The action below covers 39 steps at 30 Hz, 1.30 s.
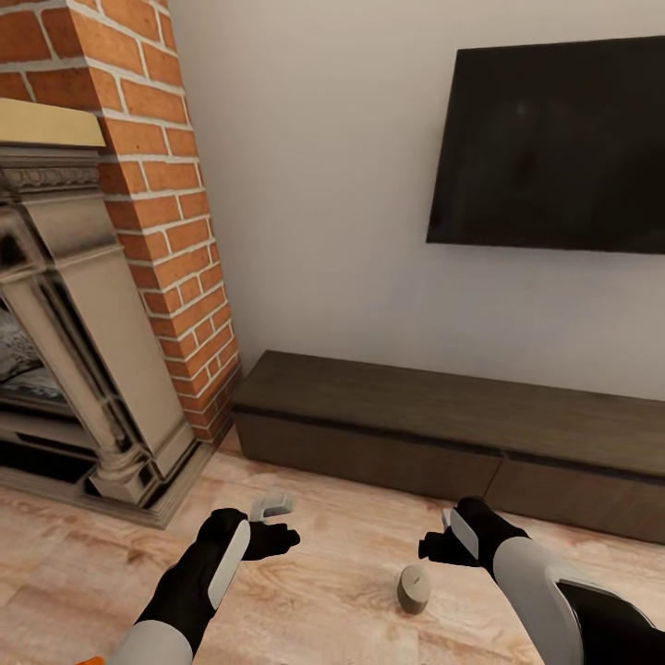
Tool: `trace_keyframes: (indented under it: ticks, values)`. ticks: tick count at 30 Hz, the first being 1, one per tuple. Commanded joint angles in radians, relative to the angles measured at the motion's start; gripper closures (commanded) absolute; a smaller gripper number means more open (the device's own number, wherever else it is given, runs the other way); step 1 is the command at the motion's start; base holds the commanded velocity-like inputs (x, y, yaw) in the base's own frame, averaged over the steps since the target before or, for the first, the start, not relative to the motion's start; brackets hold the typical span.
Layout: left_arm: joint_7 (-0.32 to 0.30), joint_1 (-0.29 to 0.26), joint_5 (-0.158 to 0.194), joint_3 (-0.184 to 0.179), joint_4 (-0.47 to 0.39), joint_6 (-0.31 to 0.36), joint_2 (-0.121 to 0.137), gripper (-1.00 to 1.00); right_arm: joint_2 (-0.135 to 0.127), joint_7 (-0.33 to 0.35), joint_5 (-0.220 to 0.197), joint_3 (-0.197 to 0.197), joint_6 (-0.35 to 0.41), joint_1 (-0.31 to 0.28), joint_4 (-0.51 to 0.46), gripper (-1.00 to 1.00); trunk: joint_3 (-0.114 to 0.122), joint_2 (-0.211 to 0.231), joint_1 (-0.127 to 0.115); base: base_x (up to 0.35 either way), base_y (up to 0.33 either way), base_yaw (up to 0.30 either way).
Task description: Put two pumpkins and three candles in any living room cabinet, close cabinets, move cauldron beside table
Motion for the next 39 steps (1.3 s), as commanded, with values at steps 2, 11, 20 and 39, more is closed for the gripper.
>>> trace_keyframes:
  ticks: [2, 11, 20, 39]
  values:
    - [0.007, -0.001, 0.009, -0.001, -0.001, 0.004, 0.0, -1.0, 0.001, 0.0, 0.01, -0.009, 0.005, 0.0, -0.002, -1.0, -0.01, -0.015, 0.008, 0.0, 0.0, 0.092]
    - [0.007, -0.001, 0.009, -0.003, -0.002, 0.004, -0.003, -1.0, 0.001, 0.0, 0.01, -0.009, 0.004, 0.0, 0.0, -1.0, -0.039, -0.05, 0.027, 0.0, 0.0, 0.091]
    - [0.007, -0.001, 0.009, -0.044, -0.002, 0.003, -0.003, -1.0, -0.001, -0.001, 0.007, -0.01, 0.002, 0.0, 0.0, -1.0, -0.053, -0.05, 0.027, 0.016, 0.0, 0.049]
    - [0.006, -0.001, 0.011, -0.051, -0.002, 0.01, -0.006, -1.0, -0.001, -0.002, 0.007, -0.01, -0.054, 0.001, 0.001, -1.0, -0.077, -0.064, 0.034, 0.124, 0.0, -0.028]
